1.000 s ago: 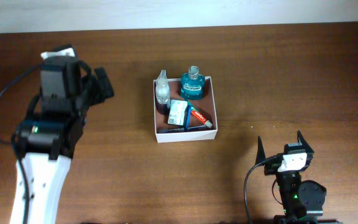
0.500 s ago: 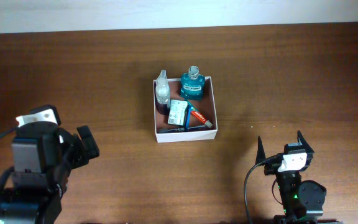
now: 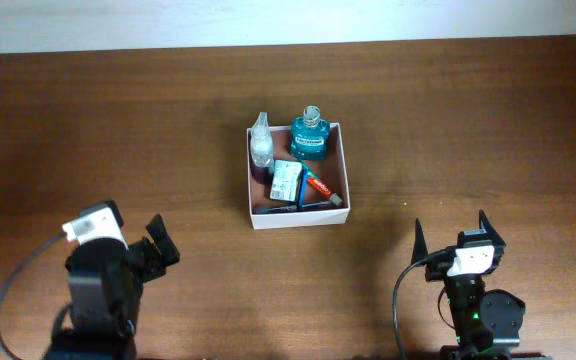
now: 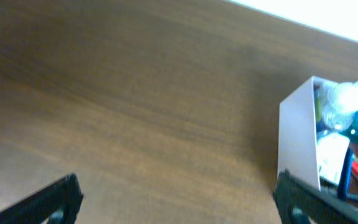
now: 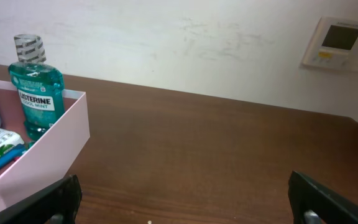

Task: Pack container

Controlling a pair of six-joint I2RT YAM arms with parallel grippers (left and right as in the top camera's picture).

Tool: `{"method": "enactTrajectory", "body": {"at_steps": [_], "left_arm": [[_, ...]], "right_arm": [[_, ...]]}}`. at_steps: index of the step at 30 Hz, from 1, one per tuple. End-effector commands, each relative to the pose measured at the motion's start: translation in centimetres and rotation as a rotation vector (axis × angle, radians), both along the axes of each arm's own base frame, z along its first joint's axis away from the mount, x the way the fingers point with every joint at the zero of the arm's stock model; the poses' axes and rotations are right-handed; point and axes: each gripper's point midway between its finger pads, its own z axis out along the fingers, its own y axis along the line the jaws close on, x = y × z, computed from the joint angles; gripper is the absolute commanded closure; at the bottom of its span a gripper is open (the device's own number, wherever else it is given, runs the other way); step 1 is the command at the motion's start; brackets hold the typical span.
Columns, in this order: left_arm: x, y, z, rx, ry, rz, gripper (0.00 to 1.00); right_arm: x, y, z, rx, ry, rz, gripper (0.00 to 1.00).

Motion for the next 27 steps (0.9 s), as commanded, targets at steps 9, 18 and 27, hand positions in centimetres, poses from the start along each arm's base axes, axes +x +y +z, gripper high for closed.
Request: {"method": "enactTrajectory", "body": {"at_steps": [9,18,27], "left_arm": [[2.0,-0.2,-3.9,-0.046,-0.294,0.007,0.01],[2.7,-0.2,-3.4,-0.063,-0.509,0.005,0.01],[2.0,-0.1,-4.8,-0.061,-0.541,0.005,0.01]], "right_arm": [[0.0,-0.1,-0.2,-0.007,0.003,-0.006,0.02],[0.0,-0.1,-0.2,-0.007,0.003,-0.006,0.02],[0.0,-0.1,-0.2,-0.007,0.003,-0.006,0.01]]}}
